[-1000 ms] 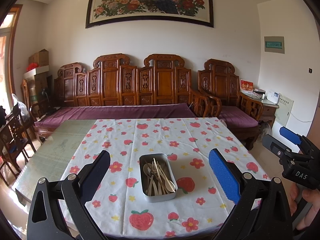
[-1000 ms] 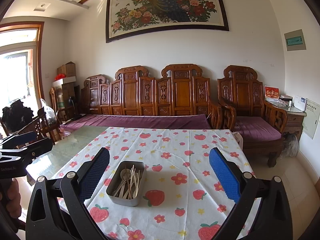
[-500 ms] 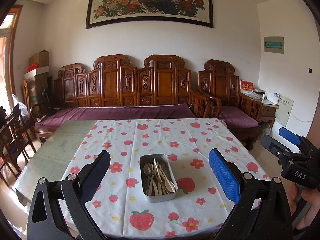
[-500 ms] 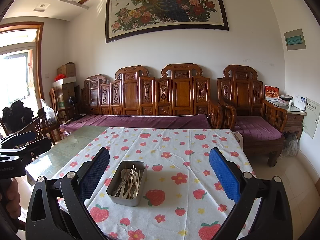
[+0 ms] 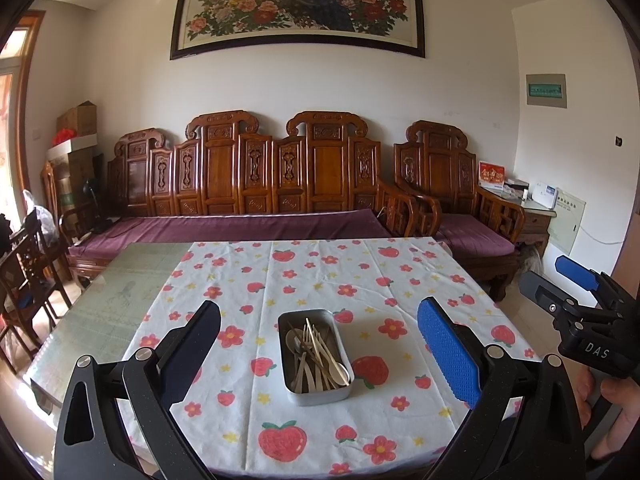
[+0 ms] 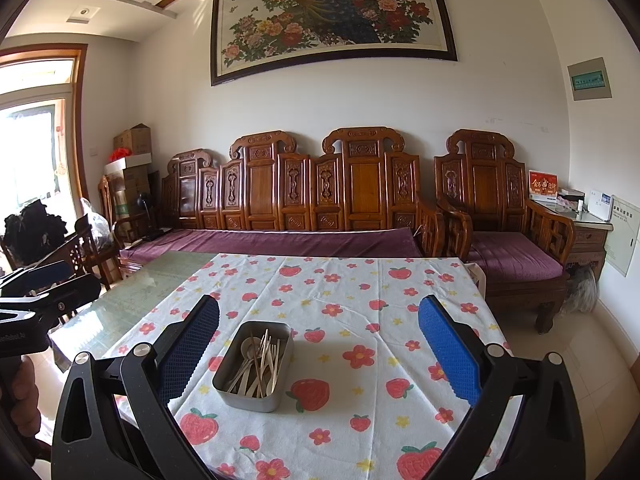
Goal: Organize utensils
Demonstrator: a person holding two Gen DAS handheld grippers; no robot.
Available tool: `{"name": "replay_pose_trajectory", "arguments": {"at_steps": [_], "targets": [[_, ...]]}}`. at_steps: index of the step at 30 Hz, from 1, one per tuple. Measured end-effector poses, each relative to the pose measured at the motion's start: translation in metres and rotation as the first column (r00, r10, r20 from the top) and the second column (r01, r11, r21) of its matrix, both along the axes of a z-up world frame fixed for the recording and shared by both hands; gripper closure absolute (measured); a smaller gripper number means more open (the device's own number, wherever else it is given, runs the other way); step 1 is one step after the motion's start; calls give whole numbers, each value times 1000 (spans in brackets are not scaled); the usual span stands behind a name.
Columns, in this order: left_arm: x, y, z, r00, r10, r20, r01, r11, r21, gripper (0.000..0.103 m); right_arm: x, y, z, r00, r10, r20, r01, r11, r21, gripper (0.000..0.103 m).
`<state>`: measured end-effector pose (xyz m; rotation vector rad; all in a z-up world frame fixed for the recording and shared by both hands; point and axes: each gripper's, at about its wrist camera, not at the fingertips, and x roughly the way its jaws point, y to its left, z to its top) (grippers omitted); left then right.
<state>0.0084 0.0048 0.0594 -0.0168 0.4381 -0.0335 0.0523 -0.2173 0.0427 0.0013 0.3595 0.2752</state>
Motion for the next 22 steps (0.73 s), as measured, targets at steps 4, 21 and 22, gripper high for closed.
{"name": "replay_pose_trajectory", "arguments": {"at_steps": [4,21,22], "targets": [[0,1,1,1000,0,1,0,1000,-1,8,0,0,-1,1000,0,0,0,1000,0,3],[0,1,1,1000,-1,2,1,1000,1,8,0,-1,0,1000,0,1,0,1000,1,3],[1,0,1,1000,-2,3,2,1000,1,8,0,-1,0,1000,0,1,0,1000,1,3]]}}
